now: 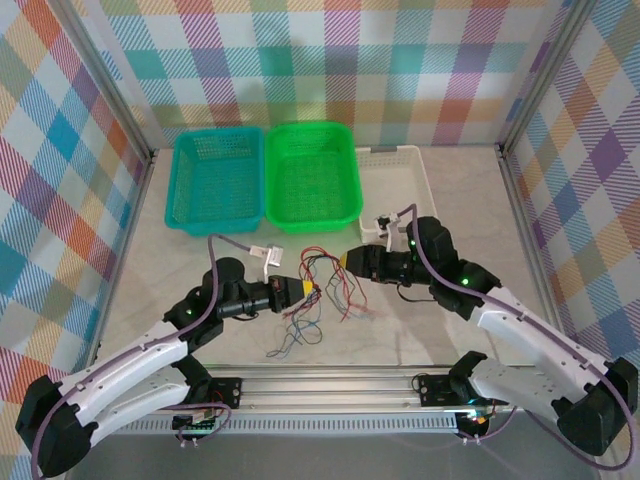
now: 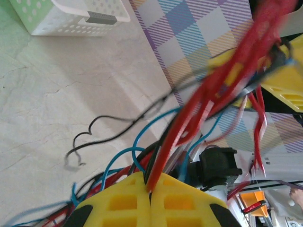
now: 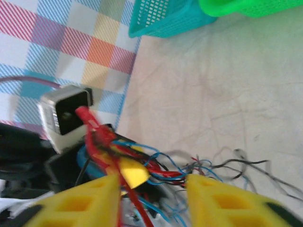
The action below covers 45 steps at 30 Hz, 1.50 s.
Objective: Untangle the cables
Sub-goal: Untie the cable from multiple cables.
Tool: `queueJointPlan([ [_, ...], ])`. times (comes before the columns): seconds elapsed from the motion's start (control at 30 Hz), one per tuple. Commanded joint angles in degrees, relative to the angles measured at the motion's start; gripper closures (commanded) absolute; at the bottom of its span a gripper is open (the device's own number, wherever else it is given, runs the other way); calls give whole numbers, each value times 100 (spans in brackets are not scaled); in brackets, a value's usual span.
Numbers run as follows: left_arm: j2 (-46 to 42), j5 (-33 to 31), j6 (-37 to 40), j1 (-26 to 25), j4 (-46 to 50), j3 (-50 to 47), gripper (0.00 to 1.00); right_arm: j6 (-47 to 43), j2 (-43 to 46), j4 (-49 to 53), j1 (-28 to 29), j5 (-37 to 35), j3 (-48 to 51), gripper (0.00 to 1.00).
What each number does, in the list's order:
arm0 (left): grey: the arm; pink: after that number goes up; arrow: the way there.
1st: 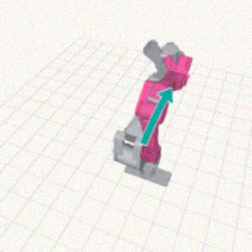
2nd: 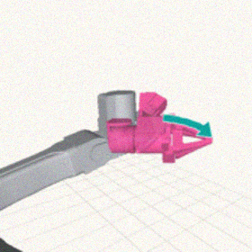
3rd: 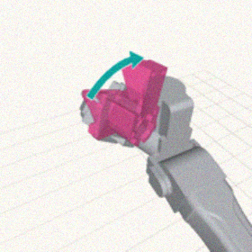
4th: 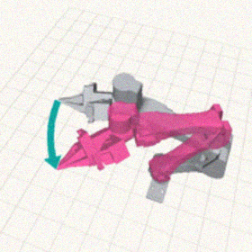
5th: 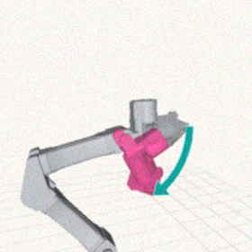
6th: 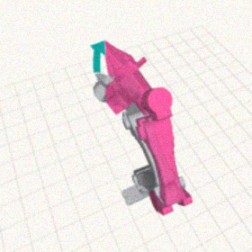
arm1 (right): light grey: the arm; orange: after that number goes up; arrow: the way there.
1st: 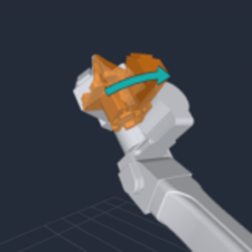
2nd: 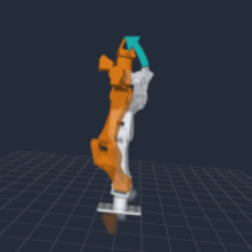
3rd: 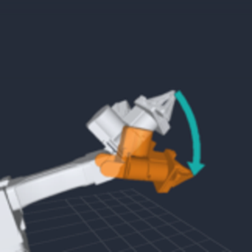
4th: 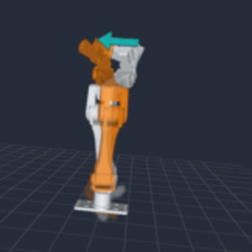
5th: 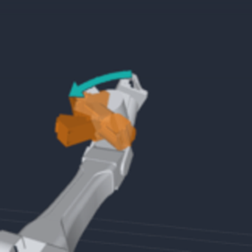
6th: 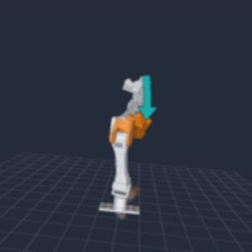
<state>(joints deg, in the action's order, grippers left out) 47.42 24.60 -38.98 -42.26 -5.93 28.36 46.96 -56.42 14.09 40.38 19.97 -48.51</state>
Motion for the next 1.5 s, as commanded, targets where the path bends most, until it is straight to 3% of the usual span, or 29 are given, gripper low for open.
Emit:
queueJointPlan([
  [0.0, 217, 87, -123, -16, -166, 307, 100, -540, -79, 163, -34, -60, -163, 47],
  [0.1, 463, 92, -408, -15, -355, 443, 100, -712, -18, -228, -30, 310, 11, 44],
  [0.2, 667, 85, -592, -16, -215, 697, 100, -913, 196, -268, -17, 151, 199, 43],
  [0.4, 1098, -243, -570, -16, 1485, 1492, 100, -1229, 1113, 602, 9, -1802, 281, 38],
  [0.53, 1330, -481, -495, -19, 2112, 1745, 100, -1342, 1511, 558, 14, -1860, 331, 37],
  [0.7, 1596, -467, -657, -19, 2329, 1898, 100, -1467, 1302, 251, 199, -1069, 176, 35],
  [0.83, 1710, -448, -728, -16, 2421, 2153, 100, -1576, 1158, -294, 812, -1051, 85, 32],
  [1.03, 1663, -340, -856, -20, 2414, 2415, 100, -1686, -73, -289, 1342, -1128, -281, 35],
  [1.27, 1243, -245, -1209, -36, 2271, 2278, 100, -1862, -760, -760, 1387, -1386, 42, 41],
  [1.47, 926, -186, -1345, -37, 2330, 2173, 100, -2099, -739, -1253, 1385, -1674, 427, 44],
])
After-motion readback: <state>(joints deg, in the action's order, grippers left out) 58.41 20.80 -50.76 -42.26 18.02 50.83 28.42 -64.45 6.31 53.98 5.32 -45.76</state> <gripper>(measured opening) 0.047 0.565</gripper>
